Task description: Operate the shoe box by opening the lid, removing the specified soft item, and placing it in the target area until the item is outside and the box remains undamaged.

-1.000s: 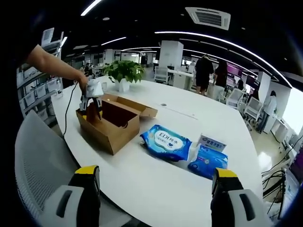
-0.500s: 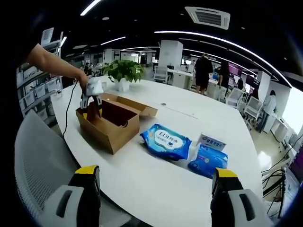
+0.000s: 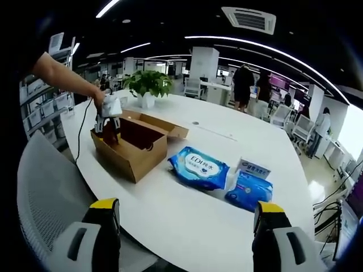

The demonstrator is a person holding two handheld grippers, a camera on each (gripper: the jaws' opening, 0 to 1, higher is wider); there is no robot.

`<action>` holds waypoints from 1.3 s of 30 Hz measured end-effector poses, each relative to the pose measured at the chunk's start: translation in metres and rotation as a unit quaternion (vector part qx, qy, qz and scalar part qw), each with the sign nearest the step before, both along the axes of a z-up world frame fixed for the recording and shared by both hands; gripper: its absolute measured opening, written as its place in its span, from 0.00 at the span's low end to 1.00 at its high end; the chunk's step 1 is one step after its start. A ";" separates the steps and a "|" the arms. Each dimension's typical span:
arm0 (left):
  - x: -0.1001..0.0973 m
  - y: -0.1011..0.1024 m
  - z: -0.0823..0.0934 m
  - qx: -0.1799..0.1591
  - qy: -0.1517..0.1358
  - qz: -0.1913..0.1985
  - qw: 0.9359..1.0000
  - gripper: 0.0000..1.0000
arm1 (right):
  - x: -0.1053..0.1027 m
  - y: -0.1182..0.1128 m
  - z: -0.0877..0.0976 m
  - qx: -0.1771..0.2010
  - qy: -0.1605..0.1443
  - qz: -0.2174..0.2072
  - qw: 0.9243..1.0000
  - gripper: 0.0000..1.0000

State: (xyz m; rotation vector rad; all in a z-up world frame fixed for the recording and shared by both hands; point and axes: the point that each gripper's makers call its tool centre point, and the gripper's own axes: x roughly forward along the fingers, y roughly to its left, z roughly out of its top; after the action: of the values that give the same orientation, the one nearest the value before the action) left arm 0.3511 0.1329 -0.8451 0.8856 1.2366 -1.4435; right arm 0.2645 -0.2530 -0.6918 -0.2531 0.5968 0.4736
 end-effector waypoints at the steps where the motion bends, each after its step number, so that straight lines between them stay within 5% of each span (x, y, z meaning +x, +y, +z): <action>1: 0.001 0.001 0.000 0.001 -0.001 0.002 1.000 0.48 | 0.000 0.000 0.000 0.001 -0.001 -0.001 1.000 0.99; 20: 0.002 0.006 0.001 0.007 -0.028 -0.035 0.999 0.29 | 0.001 0.005 0.002 0.002 -0.004 0.004 1.000 0.98; 39: 0.001 -0.008 0.002 0.012 -0.022 0.083 0.996 0.22 | -0.002 0.007 0.002 0.005 -0.006 0.005 1.000 0.97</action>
State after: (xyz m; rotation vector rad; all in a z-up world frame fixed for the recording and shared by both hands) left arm 0.3522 0.1251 -0.8427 0.8053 1.2667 -1.2735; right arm 0.2628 -0.2463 -0.6899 -0.2480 0.5824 0.4839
